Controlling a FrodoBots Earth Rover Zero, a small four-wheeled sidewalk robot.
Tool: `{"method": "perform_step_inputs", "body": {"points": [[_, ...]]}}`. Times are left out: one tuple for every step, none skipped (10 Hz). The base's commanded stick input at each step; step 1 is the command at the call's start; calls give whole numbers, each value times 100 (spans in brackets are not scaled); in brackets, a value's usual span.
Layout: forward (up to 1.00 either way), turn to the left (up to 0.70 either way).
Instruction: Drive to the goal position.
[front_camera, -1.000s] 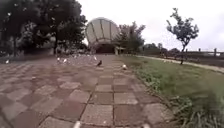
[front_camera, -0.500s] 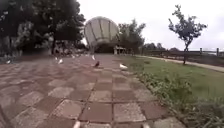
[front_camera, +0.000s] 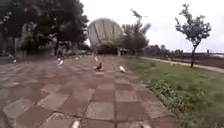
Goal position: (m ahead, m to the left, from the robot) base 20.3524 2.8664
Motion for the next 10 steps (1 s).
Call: {"method": "perform_step_inputs", "body": {"points": [[70,0],[70,0],[70,0],[70,0],[70,0],[70,0],[70,0],[70,0],[70,0],[70,0]]}}
